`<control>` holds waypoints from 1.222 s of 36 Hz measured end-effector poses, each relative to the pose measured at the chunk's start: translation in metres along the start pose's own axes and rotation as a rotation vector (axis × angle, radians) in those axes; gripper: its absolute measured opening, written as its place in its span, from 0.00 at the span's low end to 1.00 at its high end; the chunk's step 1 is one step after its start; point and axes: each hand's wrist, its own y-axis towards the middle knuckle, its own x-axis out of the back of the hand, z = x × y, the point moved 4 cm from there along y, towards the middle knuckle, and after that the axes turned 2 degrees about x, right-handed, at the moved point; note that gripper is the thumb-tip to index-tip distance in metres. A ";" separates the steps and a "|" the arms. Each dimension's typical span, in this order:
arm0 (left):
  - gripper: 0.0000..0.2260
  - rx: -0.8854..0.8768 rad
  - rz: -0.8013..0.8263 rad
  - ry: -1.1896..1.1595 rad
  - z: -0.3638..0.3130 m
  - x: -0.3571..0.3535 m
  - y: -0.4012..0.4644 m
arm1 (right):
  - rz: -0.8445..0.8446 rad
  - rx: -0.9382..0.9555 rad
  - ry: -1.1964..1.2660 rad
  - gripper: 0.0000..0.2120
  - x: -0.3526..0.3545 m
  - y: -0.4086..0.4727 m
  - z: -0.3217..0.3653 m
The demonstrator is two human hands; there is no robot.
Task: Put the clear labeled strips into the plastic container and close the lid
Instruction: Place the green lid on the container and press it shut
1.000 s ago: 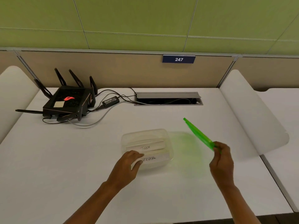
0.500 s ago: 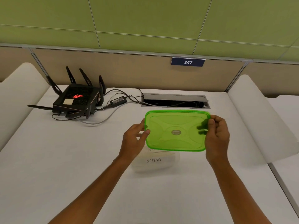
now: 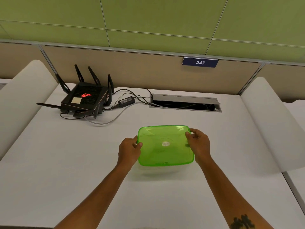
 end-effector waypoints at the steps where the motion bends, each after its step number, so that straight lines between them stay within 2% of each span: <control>1: 0.15 0.011 -0.002 0.011 0.002 -0.001 -0.001 | 0.010 0.003 -0.031 0.08 -0.003 0.000 -0.004; 5: 0.14 0.056 0.001 0.010 0.009 -0.002 -0.003 | 0.036 -0.003 -0.101 0.11 -0.011 -0.001 -0.015; 14: 0.19 0.131 0.013 0.024 0.031 -0.012 -0.002 | 0.096 0.006 -0.218 0.12 -0.022 0.005 -0.030; 30: 0.16 0.109 0.045 0.036 0.036 -0.013 -0.002 | 0.092 0.061 -0.258 0.11 -0.022 0.010 -0.040; 41: 0.12 0.161 0.104 -0.106 0.042 -0.019 0.004 | 0.071 0.027 -0.253 0.11 -0.022 0.007 -0.045; 44: 0.12 0.224 0.124 -0.216 0.042 -0.022 0.006 | 0.083 -0.027 -0.168 0.10 -0.022 0.007 -0.041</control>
